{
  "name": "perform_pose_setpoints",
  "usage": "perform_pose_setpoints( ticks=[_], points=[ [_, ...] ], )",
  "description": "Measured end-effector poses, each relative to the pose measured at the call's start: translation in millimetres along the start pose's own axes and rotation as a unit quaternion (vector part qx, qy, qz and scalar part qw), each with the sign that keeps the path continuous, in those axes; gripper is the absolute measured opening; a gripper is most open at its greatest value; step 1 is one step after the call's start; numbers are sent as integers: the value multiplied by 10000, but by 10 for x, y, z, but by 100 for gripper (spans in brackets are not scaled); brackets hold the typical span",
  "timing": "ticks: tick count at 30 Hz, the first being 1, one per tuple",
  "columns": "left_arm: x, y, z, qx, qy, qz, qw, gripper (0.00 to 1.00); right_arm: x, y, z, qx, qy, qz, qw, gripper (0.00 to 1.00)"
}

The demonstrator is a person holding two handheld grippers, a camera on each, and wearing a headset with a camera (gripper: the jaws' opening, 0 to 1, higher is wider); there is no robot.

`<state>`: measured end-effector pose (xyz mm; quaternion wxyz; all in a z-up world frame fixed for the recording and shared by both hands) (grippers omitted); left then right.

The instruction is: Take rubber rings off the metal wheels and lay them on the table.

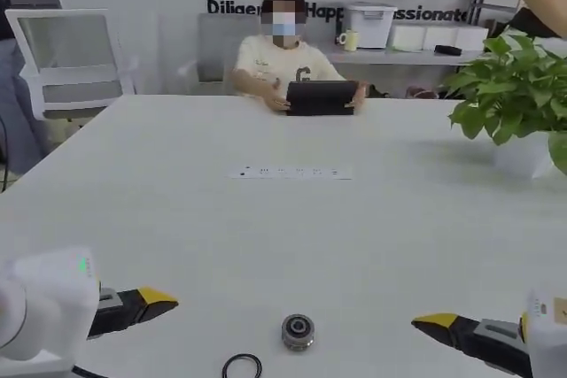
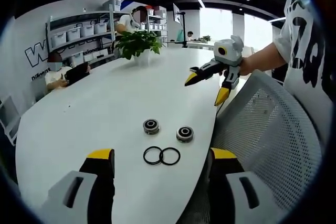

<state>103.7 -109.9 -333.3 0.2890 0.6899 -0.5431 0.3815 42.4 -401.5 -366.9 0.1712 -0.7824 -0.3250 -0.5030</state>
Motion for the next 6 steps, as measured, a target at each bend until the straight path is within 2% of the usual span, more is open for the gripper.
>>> perform_pose_setpoints(
  ticks=[6],
  points=[
    [-8, 13, -6, -9, -3, -2, 10000, 70, -16, -12, -11, -22, -17, -10, 10000, 69]
  ],
)
Point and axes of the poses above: the centre of the closed fingertips' face, and the gripper's own axes: z roughly forward along the fingers, y roughly to its right, x roughly out of its top, the point moved 8 cm from there along -z, roughly backward along the fingers, and after that the axes turned 5 degrees about -x, right-handed, at the moved point
